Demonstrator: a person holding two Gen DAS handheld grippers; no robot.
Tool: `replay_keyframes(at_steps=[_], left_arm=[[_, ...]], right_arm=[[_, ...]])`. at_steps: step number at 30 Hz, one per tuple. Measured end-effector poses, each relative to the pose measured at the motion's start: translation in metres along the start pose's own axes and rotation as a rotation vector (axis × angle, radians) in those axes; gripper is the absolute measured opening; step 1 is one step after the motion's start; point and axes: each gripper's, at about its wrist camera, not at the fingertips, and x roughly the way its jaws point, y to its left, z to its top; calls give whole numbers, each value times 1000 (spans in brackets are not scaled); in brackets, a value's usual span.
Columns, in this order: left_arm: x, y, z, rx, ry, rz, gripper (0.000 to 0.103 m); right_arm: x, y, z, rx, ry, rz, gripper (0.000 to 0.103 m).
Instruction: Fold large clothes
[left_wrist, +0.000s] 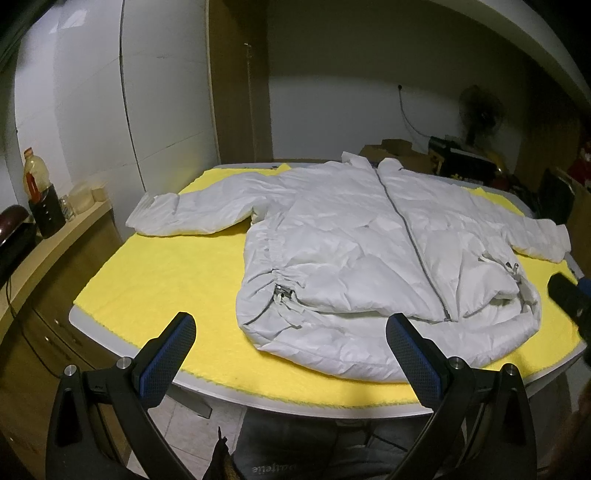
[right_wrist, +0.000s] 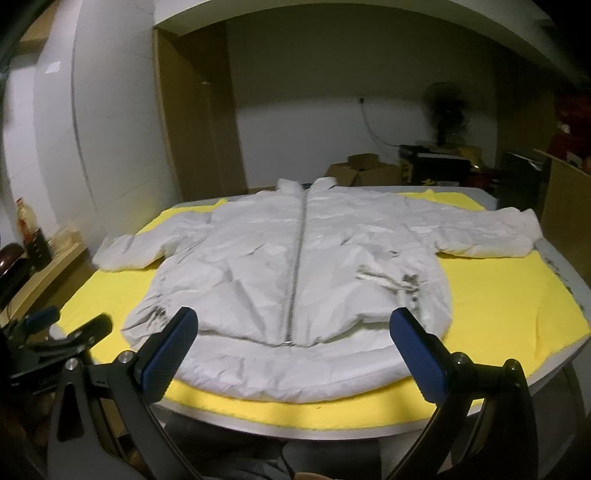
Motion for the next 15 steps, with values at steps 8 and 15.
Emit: replay_keyframes(at_steps=[8,15], left_arm=[[2,-9,-2,37,10,-7,103],[2,-10,-3,39,12,-8,103]], right_arm=[[-2,-8,4,11,-3,-8,103],[-4,-3,5,-7,9,2,103]])
